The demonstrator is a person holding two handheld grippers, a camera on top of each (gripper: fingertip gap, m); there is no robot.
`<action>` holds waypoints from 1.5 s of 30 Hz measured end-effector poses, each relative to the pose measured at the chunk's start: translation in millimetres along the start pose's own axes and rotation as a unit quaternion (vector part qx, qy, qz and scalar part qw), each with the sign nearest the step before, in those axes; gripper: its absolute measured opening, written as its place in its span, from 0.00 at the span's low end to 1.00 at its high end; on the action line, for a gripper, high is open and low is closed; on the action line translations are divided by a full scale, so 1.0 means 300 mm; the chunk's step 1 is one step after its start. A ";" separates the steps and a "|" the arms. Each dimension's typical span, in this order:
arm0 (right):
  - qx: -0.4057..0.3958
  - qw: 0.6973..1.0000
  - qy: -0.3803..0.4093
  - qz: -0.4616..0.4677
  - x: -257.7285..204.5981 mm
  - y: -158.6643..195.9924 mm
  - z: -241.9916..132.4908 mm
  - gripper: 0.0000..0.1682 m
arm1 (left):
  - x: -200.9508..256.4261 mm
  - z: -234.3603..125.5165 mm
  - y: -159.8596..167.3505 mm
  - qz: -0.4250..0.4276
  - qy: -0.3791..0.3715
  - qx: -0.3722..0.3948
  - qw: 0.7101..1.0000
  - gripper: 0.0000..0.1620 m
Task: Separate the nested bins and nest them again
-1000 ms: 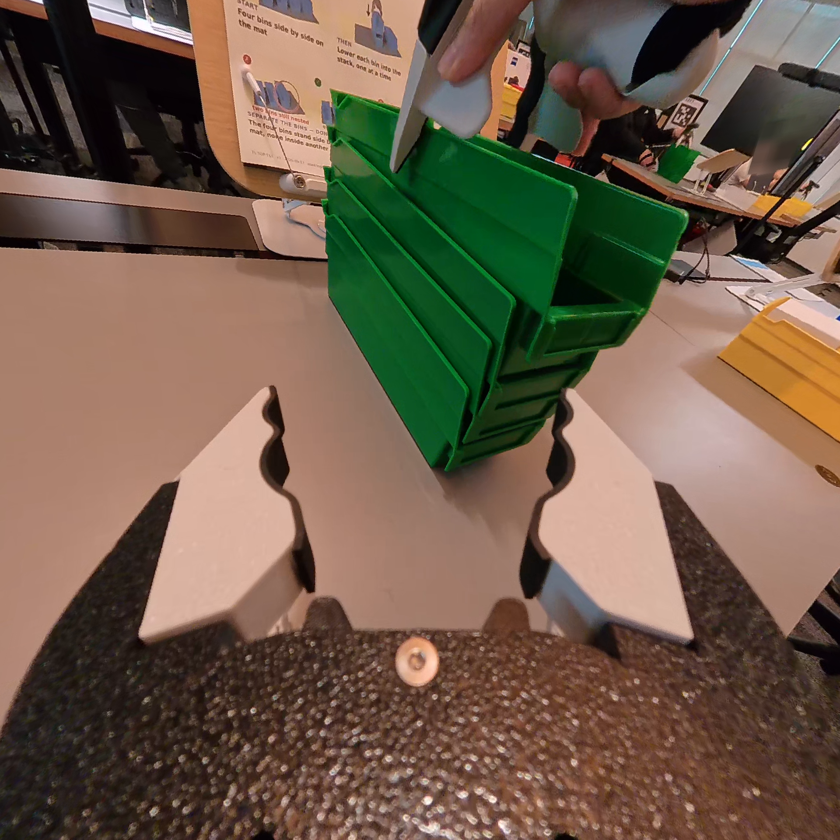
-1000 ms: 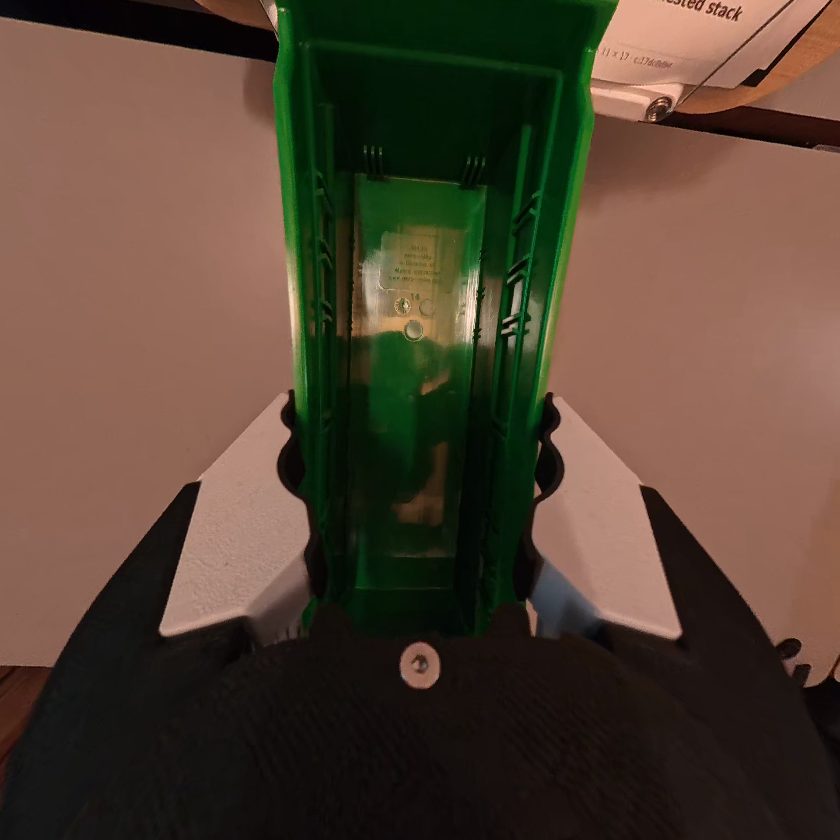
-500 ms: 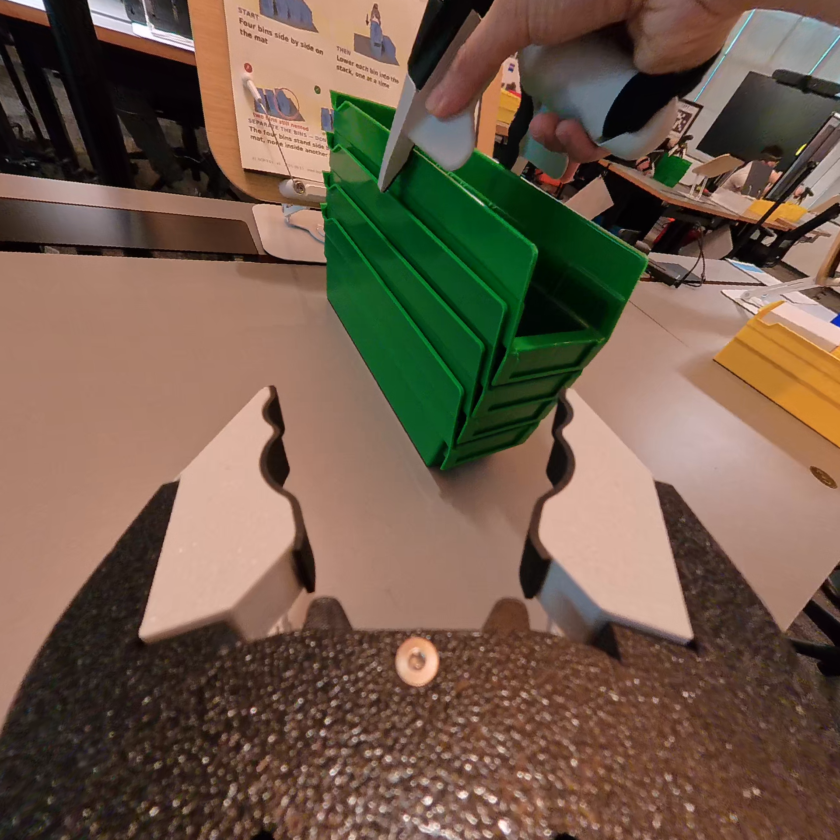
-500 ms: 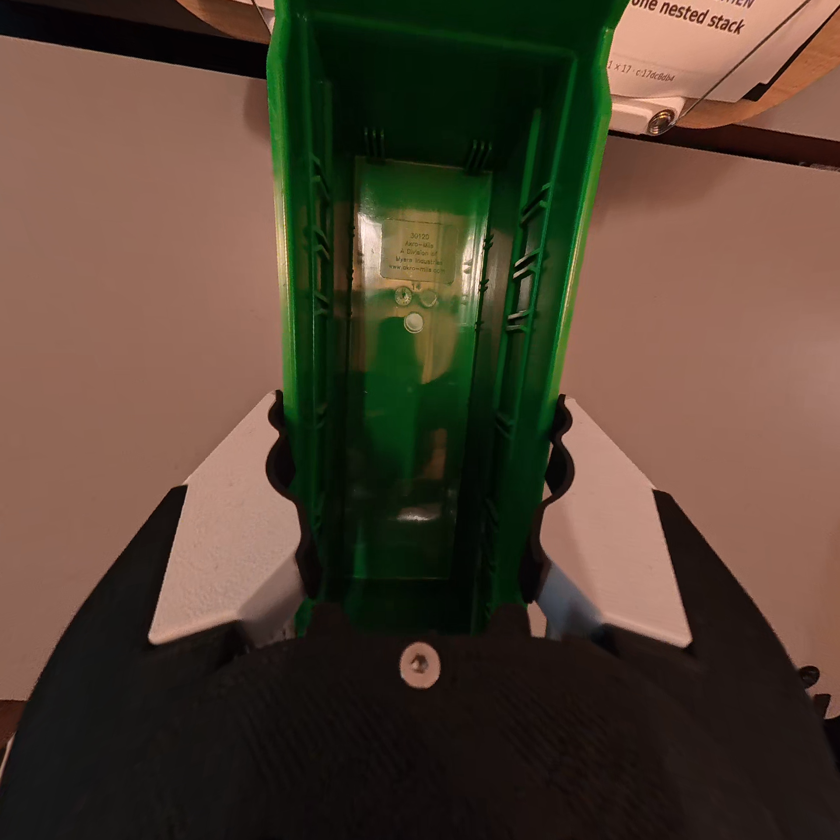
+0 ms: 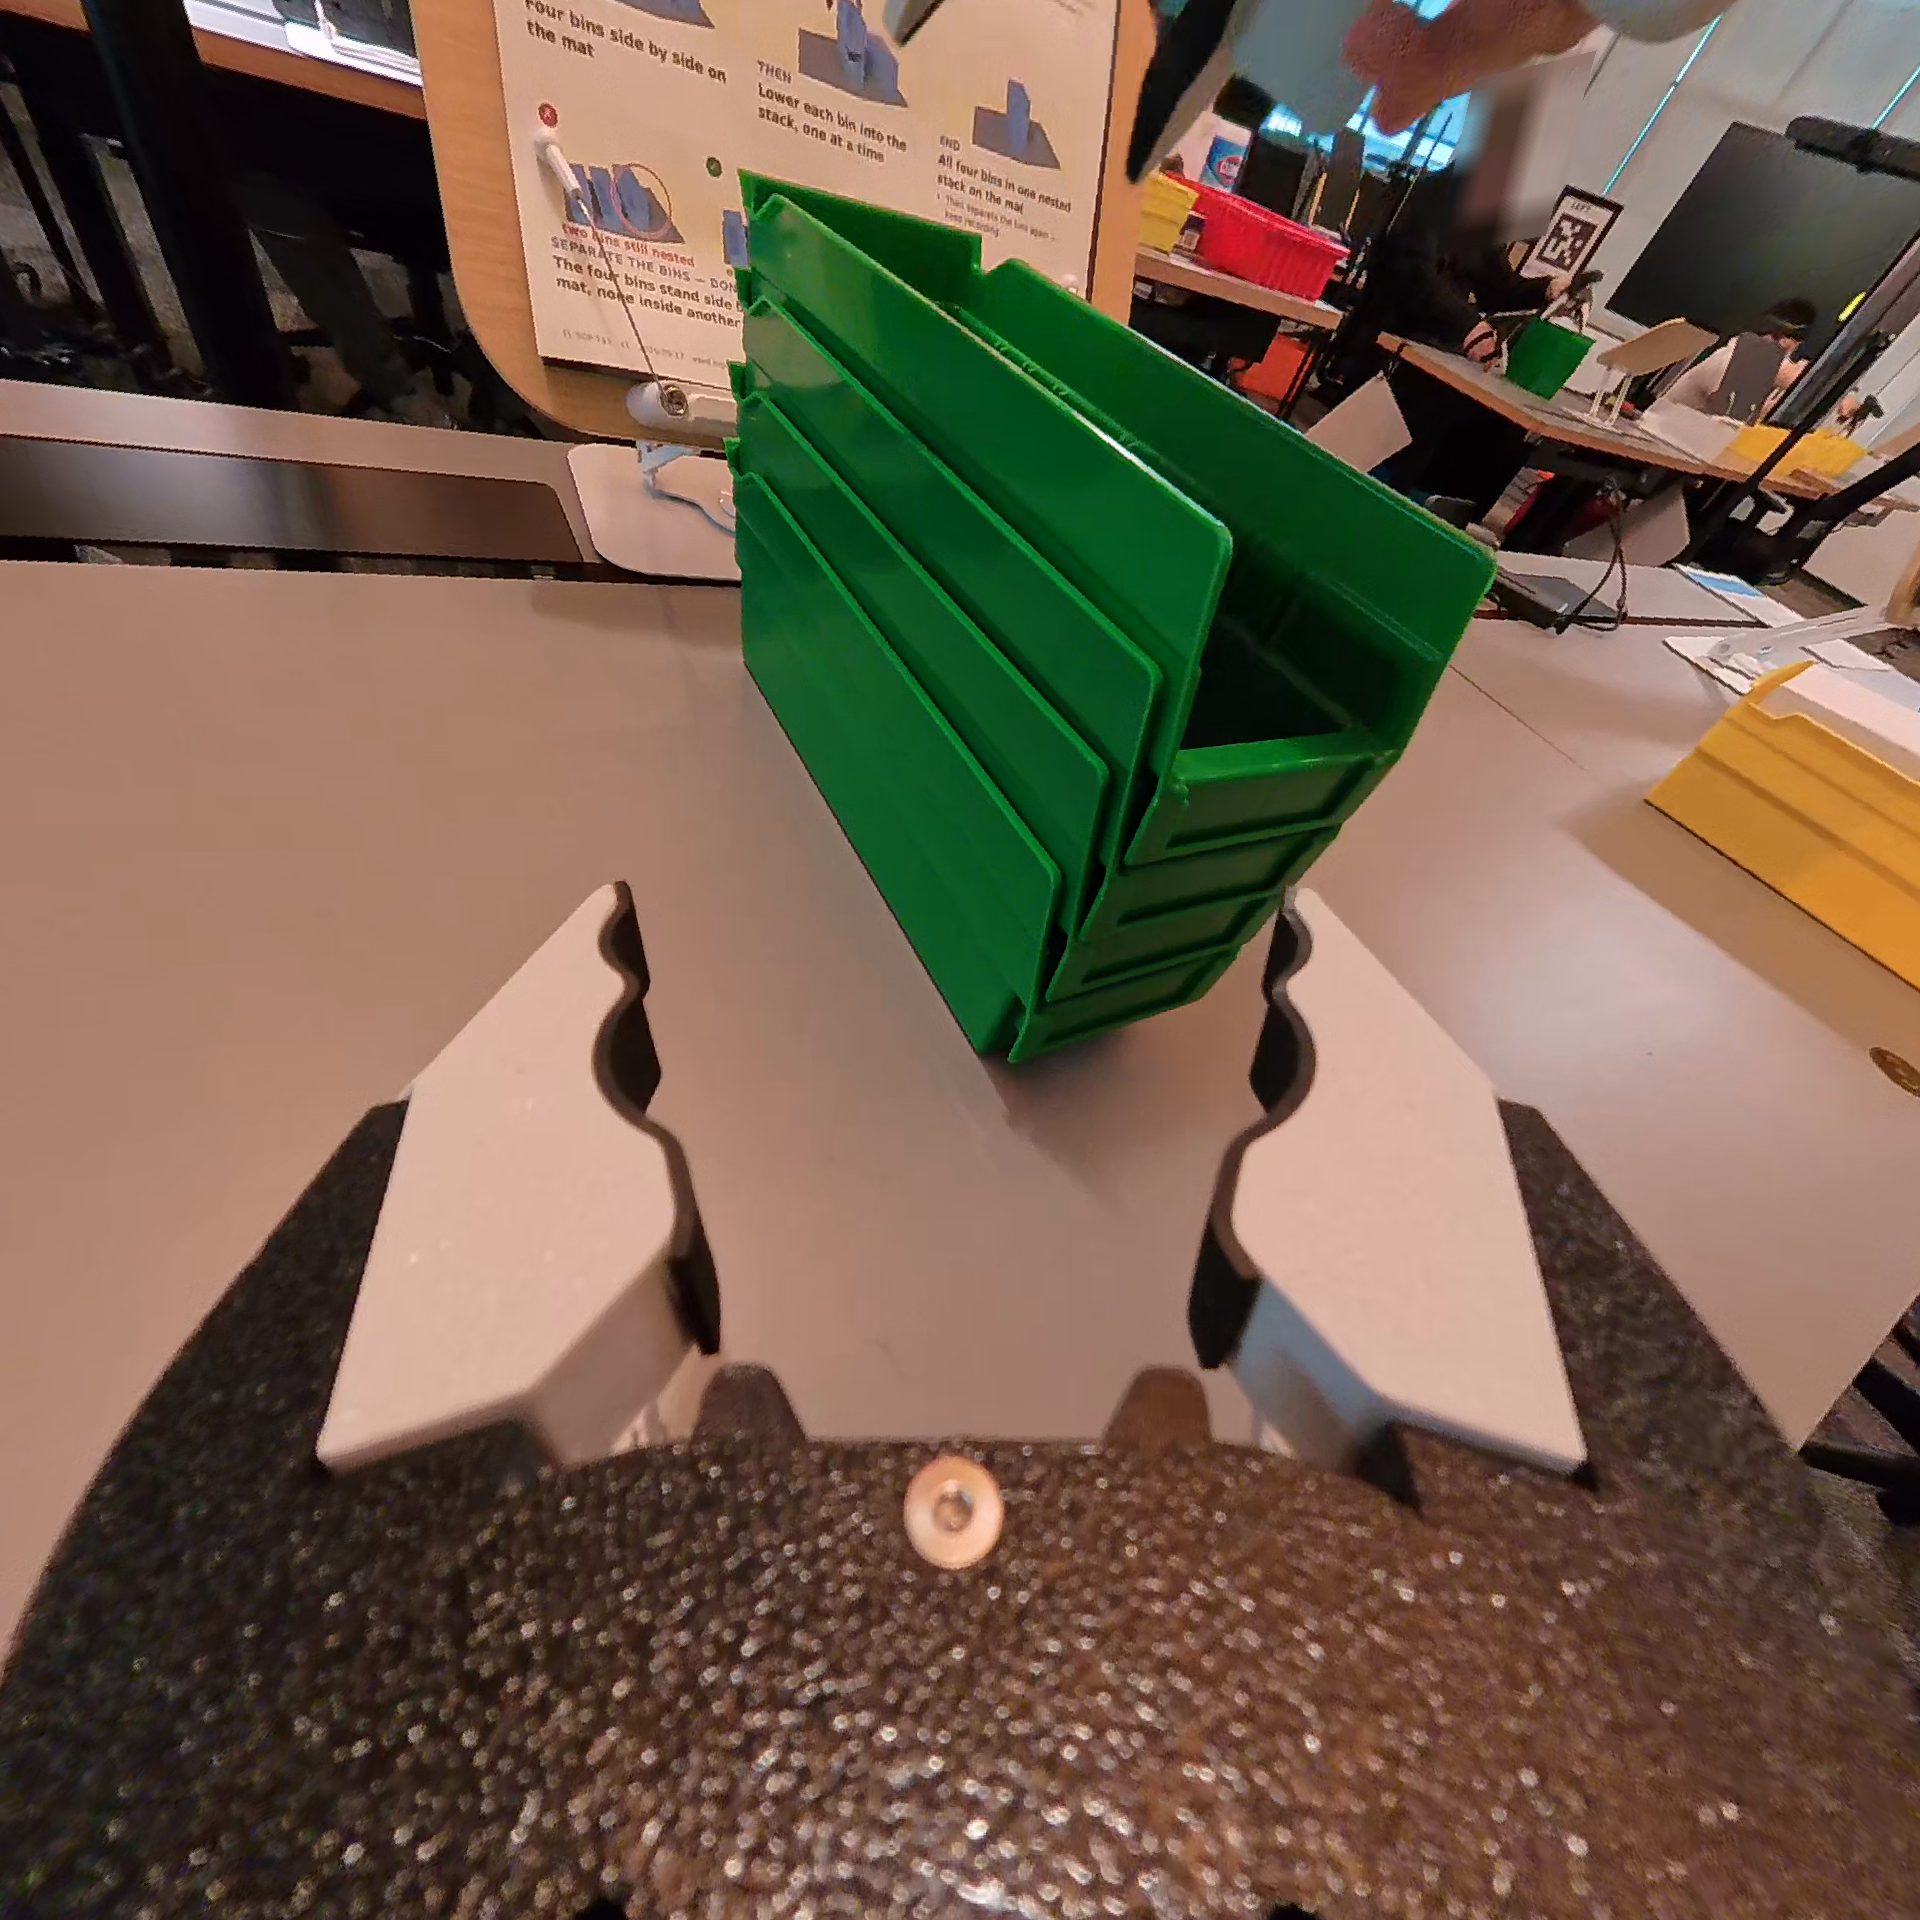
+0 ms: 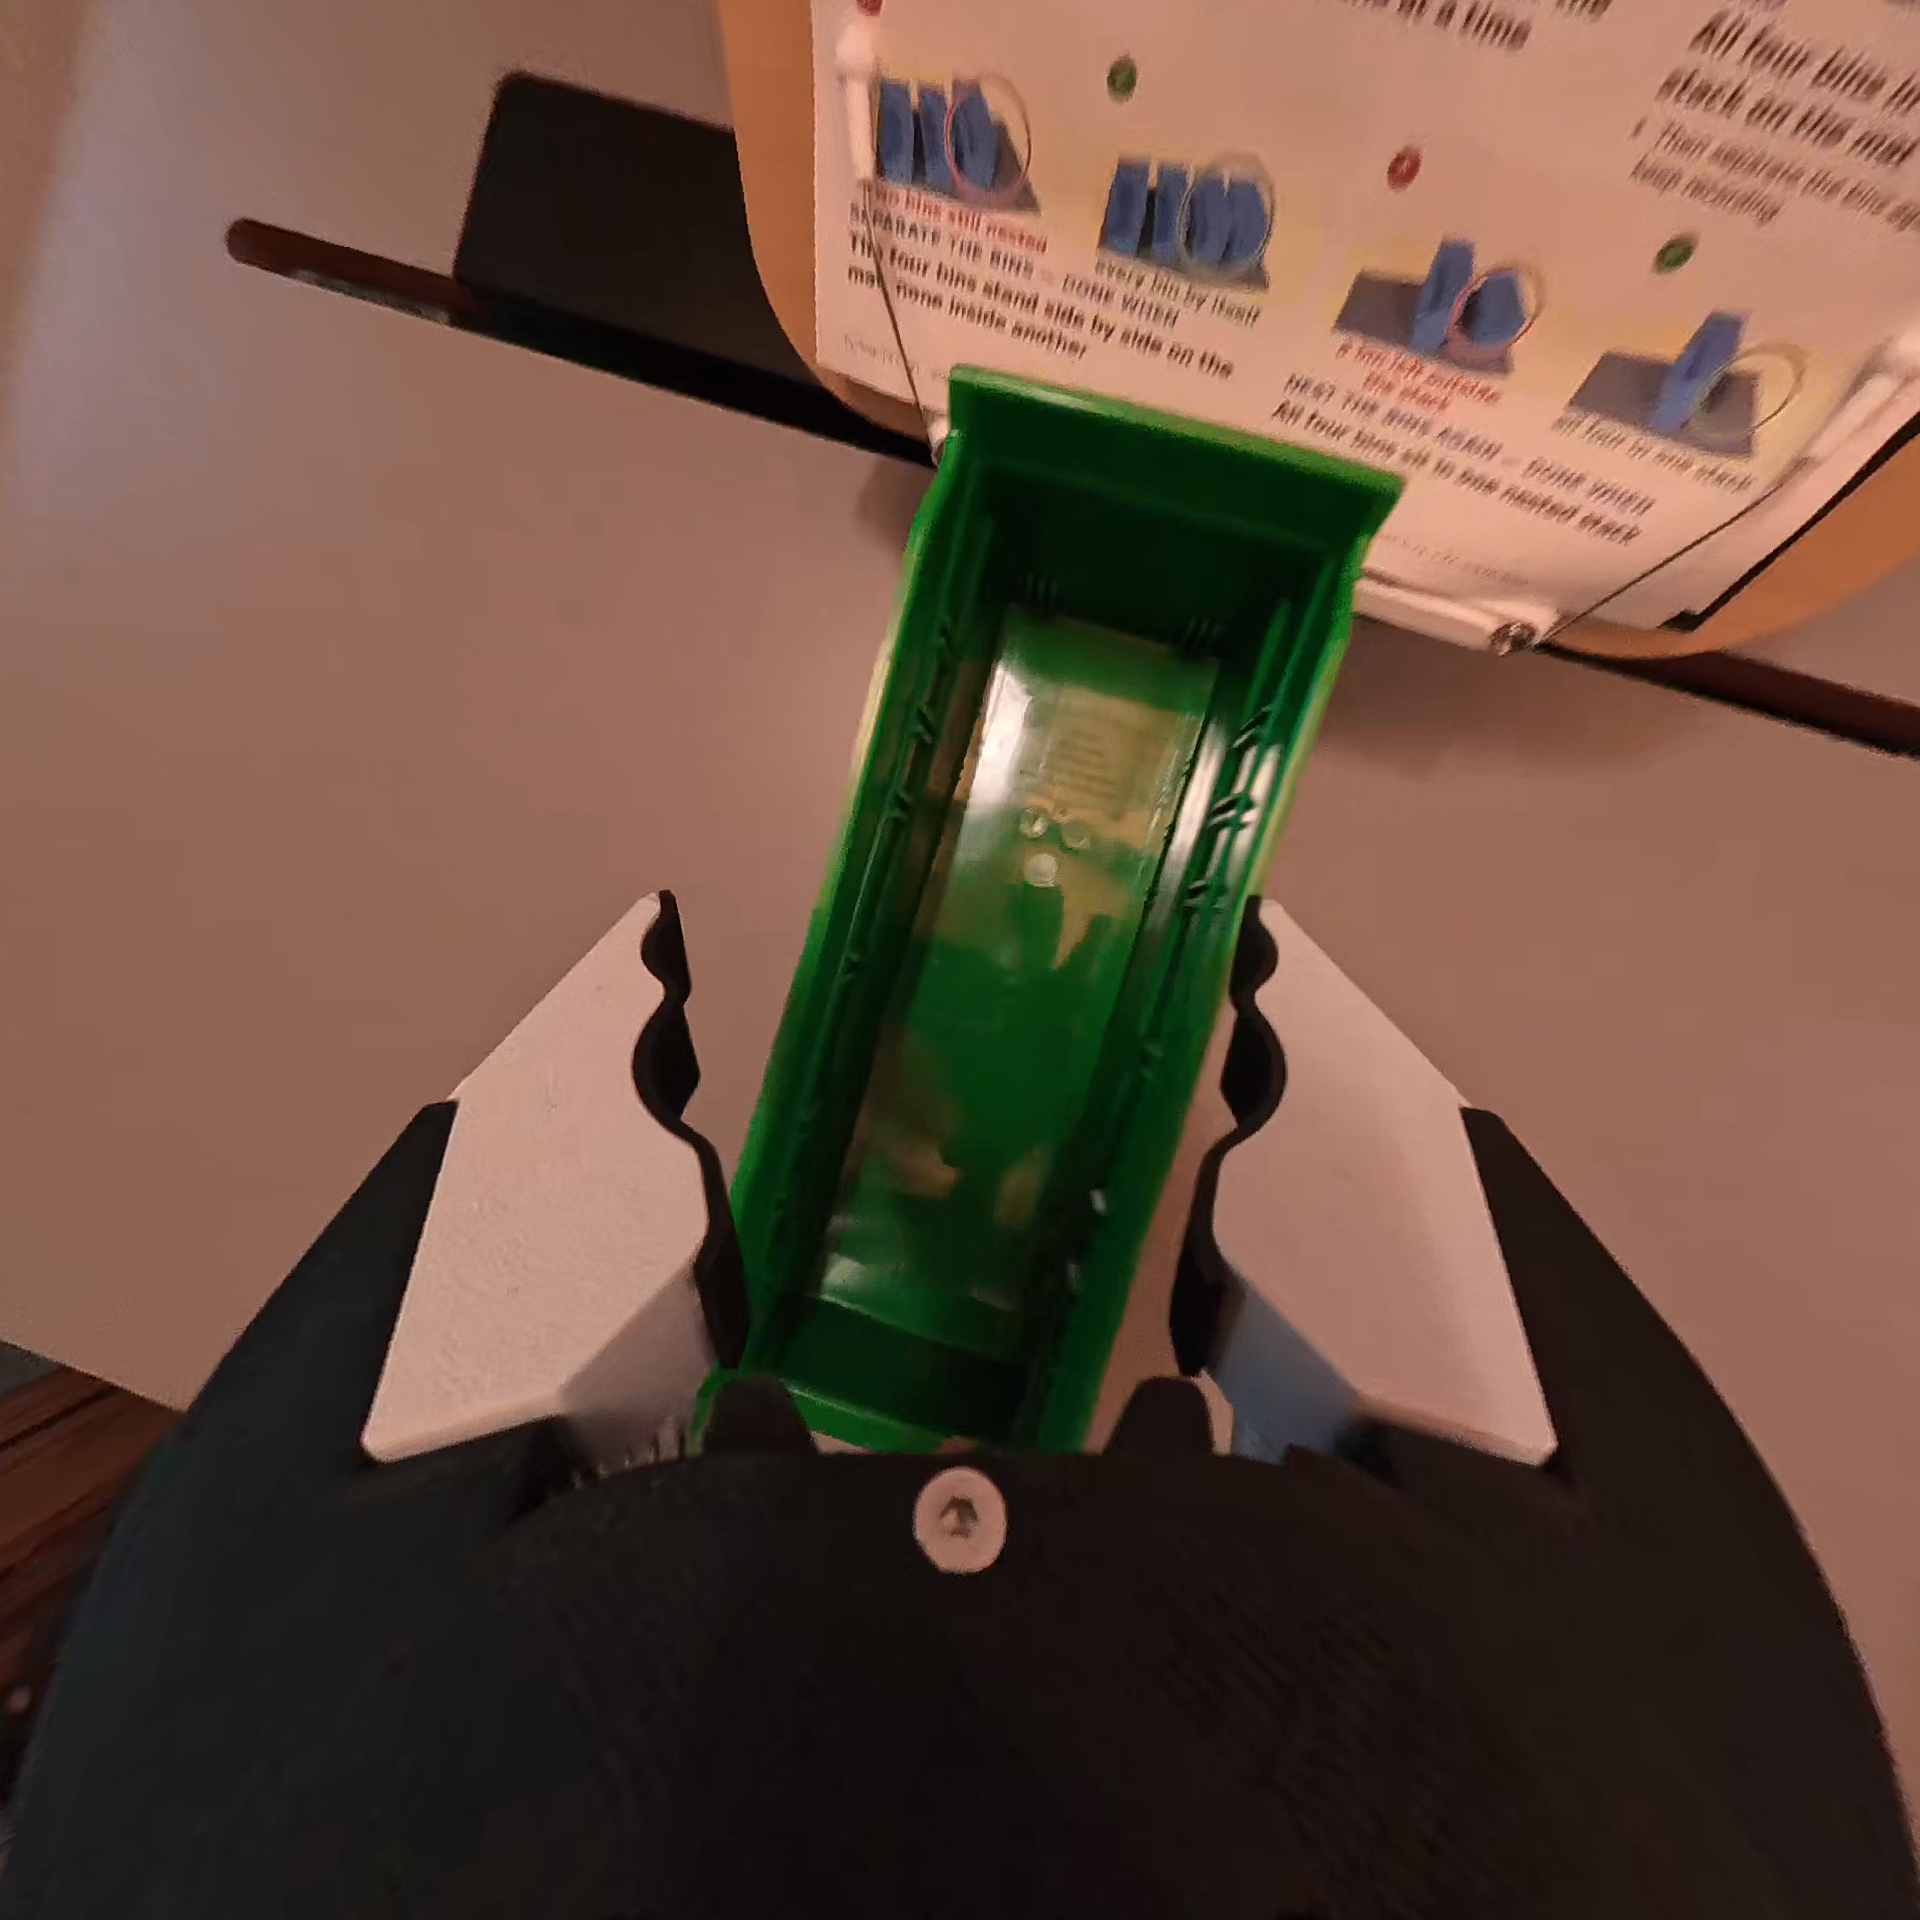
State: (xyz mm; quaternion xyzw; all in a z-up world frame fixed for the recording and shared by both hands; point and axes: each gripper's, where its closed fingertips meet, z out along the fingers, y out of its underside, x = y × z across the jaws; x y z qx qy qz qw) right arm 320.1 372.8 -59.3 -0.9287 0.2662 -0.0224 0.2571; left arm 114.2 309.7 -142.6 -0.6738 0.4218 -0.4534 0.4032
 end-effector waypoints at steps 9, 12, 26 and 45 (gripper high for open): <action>0.116 0.989 -0.064 -0.060 0.142 0.037 -0.175 0.60 | -0.067 -0.009 0.008 -0.005 -0.023 -0.005 1.000 0.72; 0.188 0.974 -0.116 -0.049 0.187 0.136 -0.200 0.56 | -0.116 -0.022 0.001 -0.017 -0.040 0.002 0.999 0.72; 0.343 0.937 0.013 -0.067 0.461 0.401 -0.001 0.61 | -0.237 0.040 0.094 -0.011 -0.090 -0.038 0.995 0.72; 0.379 0.925 0.020 -0.011 0.501 0.770 -0.010 0.66 | -0.074 0.050 0.105 0.014 -0.060 -0.043 0.997 0.73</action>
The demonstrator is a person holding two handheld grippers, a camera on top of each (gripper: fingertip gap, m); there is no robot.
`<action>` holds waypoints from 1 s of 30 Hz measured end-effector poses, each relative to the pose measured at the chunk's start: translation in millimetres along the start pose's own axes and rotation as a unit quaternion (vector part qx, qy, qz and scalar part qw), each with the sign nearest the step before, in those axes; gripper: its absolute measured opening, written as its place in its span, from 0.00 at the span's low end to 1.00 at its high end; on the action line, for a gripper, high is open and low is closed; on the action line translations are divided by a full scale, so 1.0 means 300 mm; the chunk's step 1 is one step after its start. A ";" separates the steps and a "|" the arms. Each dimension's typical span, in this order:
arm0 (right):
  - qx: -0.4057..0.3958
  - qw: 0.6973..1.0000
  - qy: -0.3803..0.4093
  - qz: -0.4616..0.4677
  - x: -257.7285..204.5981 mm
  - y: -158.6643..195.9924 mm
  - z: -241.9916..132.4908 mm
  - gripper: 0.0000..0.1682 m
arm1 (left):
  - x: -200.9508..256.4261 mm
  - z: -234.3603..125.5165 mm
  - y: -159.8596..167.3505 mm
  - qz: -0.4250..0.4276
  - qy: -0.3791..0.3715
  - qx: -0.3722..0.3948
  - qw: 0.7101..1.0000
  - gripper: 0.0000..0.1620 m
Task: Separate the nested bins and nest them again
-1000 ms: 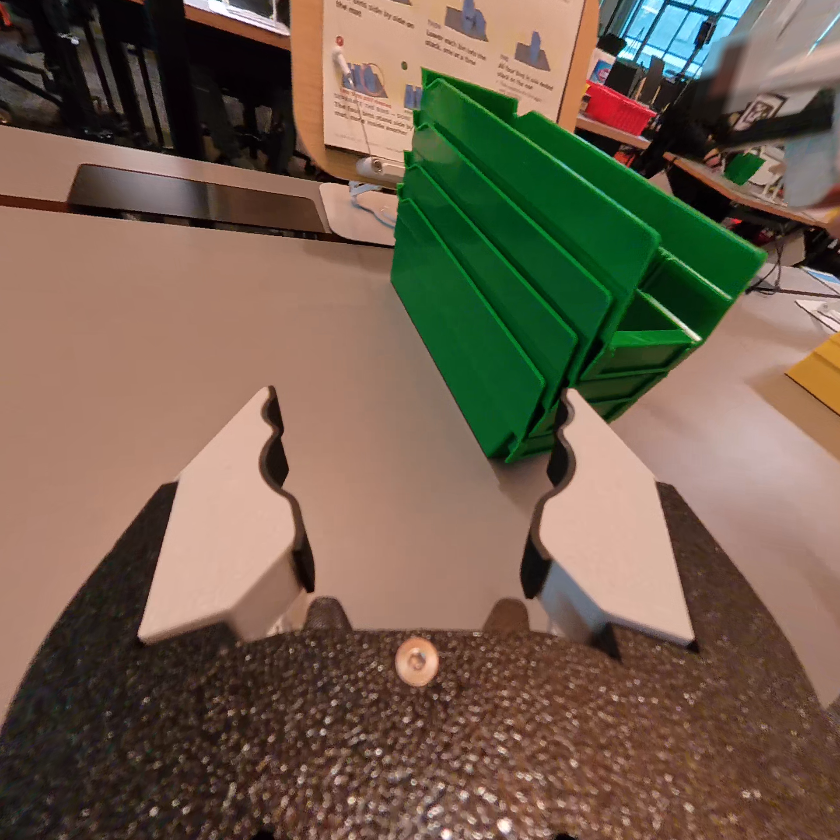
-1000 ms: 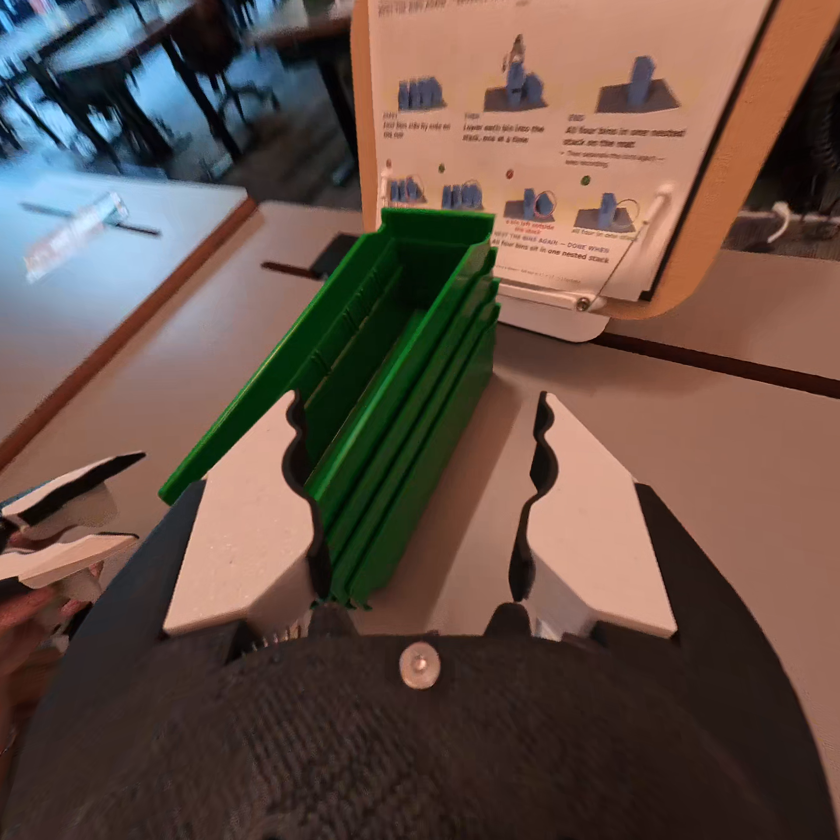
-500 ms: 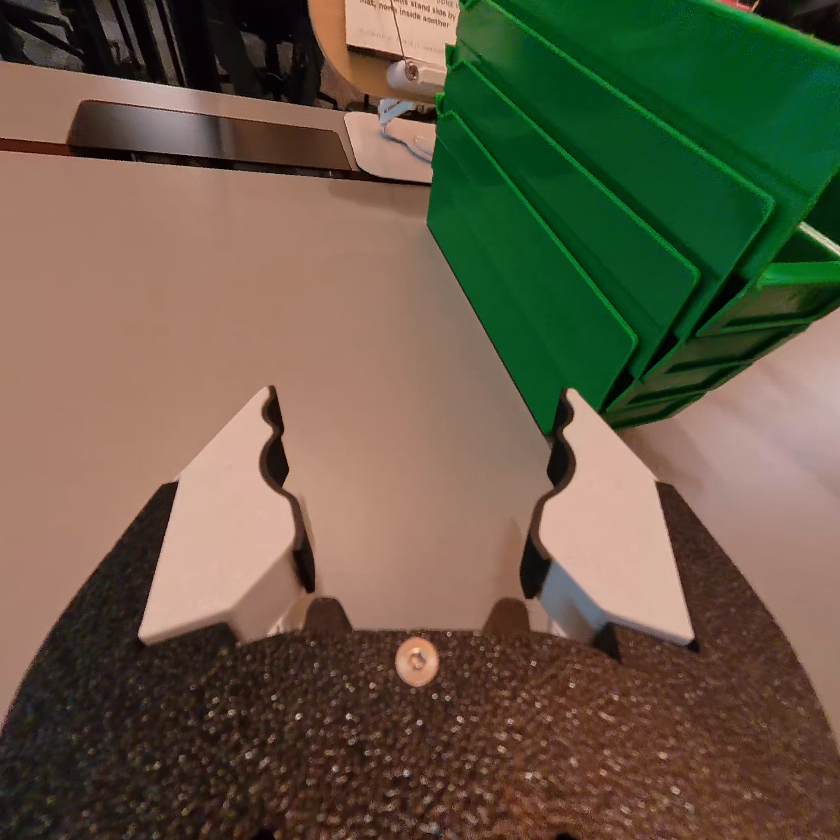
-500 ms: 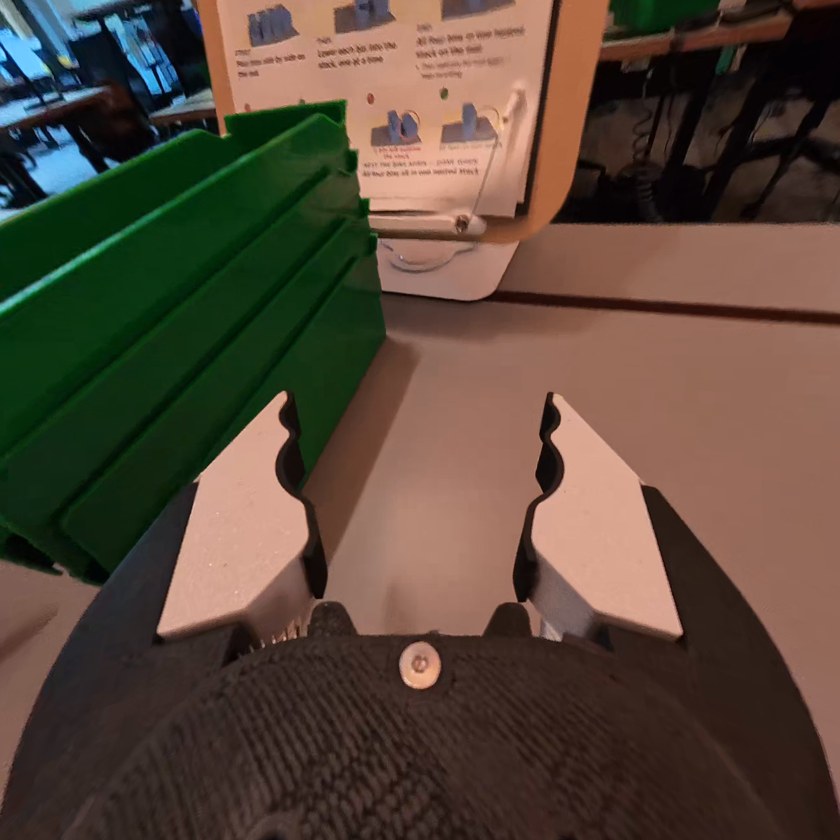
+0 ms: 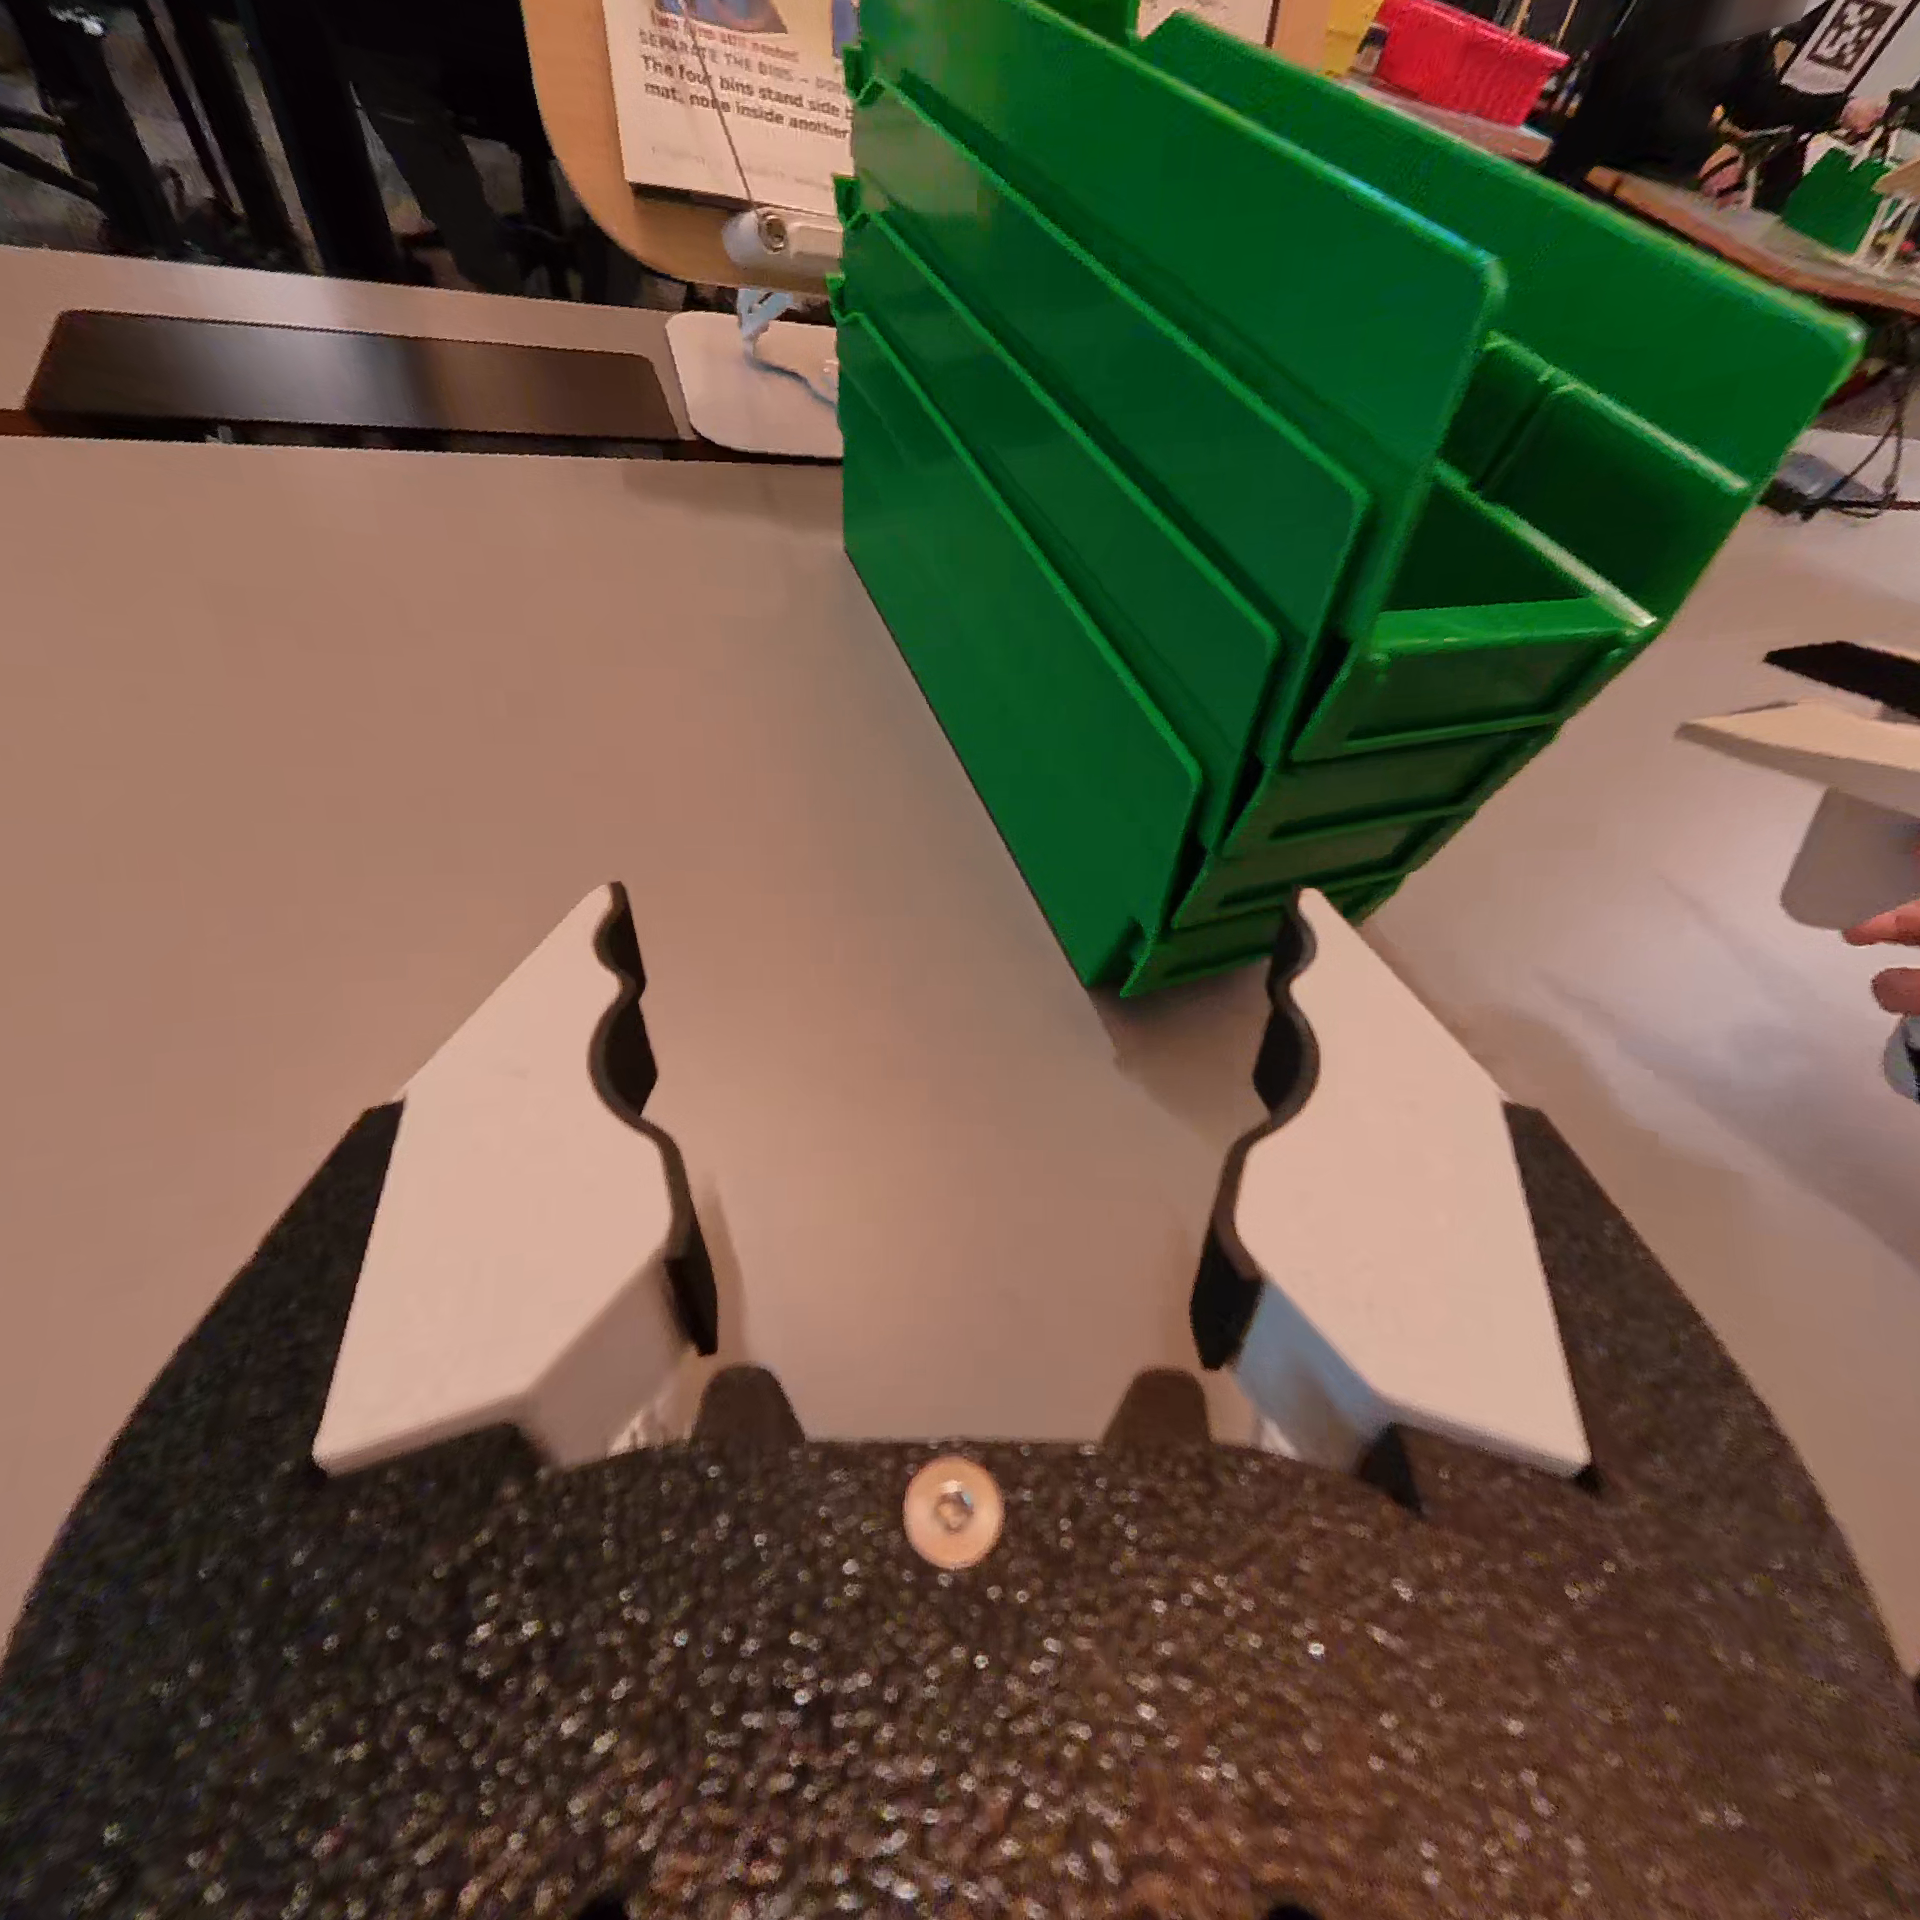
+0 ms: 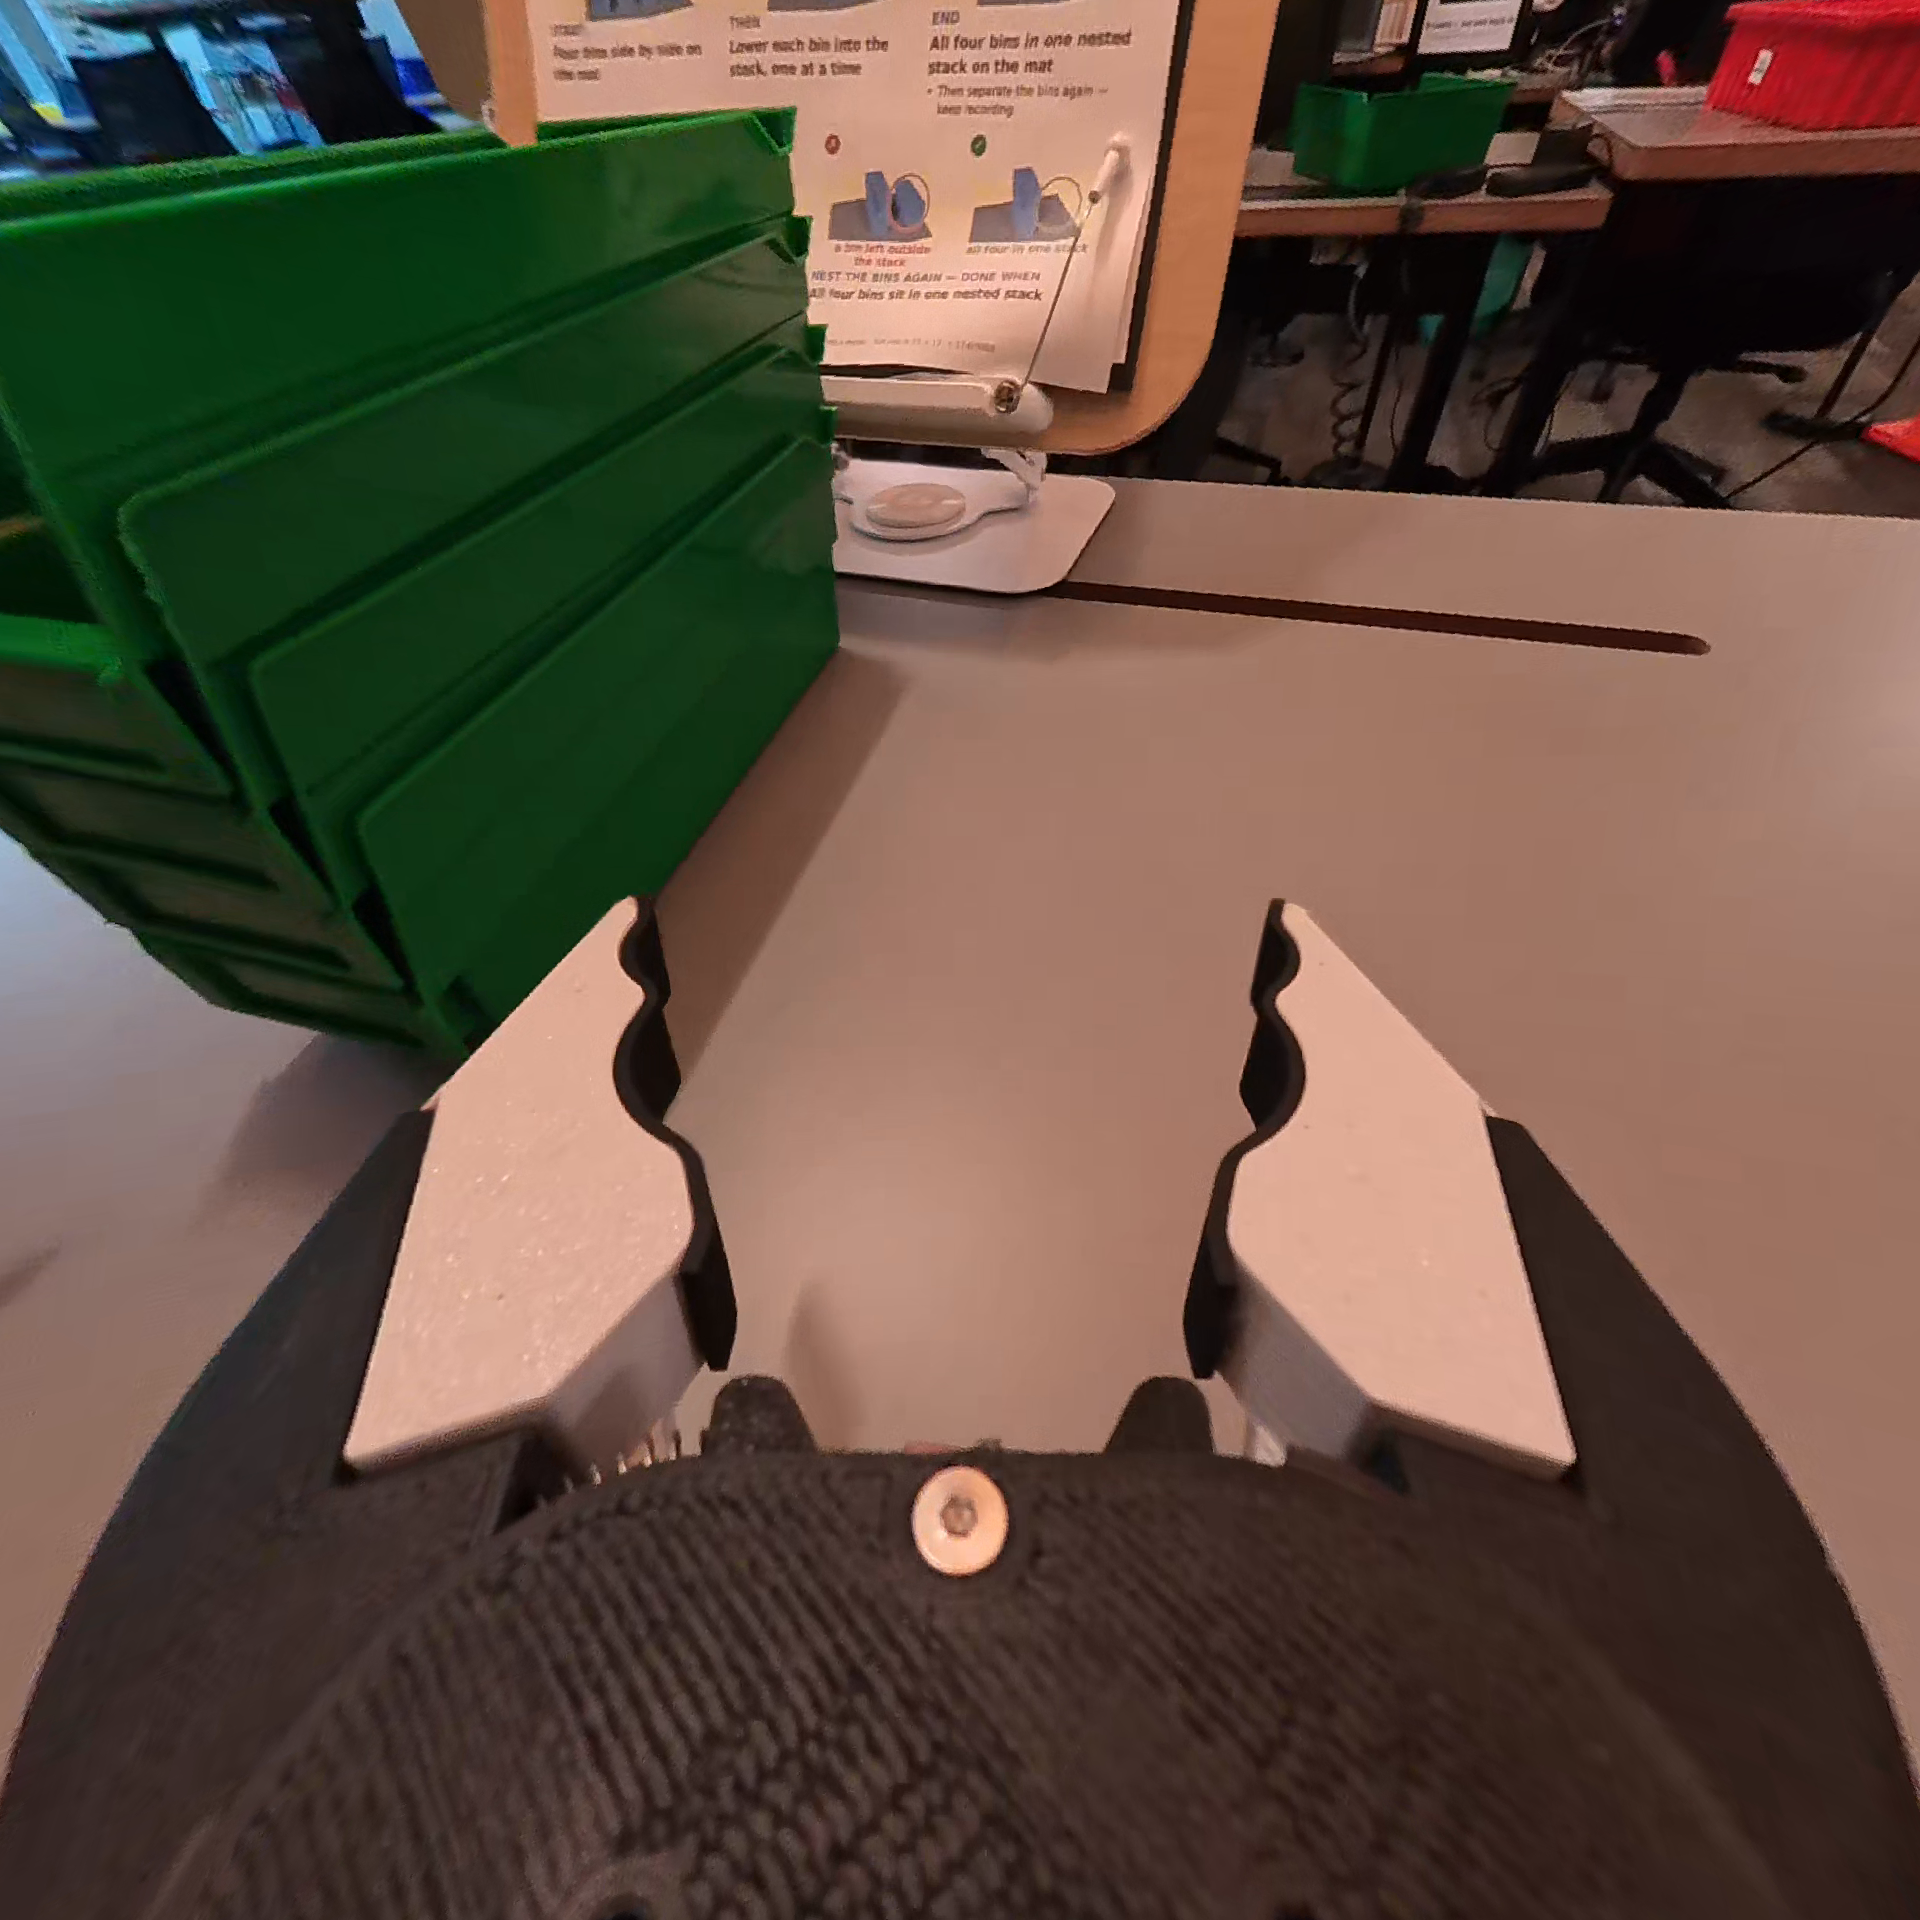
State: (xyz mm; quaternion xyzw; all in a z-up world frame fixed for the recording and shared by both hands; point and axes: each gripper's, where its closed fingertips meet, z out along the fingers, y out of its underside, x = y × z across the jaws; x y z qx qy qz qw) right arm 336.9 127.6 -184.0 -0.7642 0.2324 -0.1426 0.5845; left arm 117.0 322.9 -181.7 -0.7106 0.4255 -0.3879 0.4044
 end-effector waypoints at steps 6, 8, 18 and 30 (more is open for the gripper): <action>0.004 0.999 -0.010 -0.044 -0.022 0.031 -0.034 0.66 | 0.071 -0.023 -0.102 -0.021 0.009 0.002 1.000 0.73; 0.010 0.998 -0.013 -0.053 -0.022 0.029 -0.039 0.66 | 0.100 -0.023 -0.189 -0.022 0.012 -0.001 1.000 0.72; 0.031 0.998 -0.007 -0.045 0.012 -0.010 -0.060 0.67 | 0.281 0.220 -0.538 0.018 0.021 -0.128 0.991 0.81; 0.009 0.999 -0.020 -0.033 0.022 0.034 -0.039 0.68 | 0.221 0.492 -0.473 0.047 -0.084 -0.354 0.930 0.73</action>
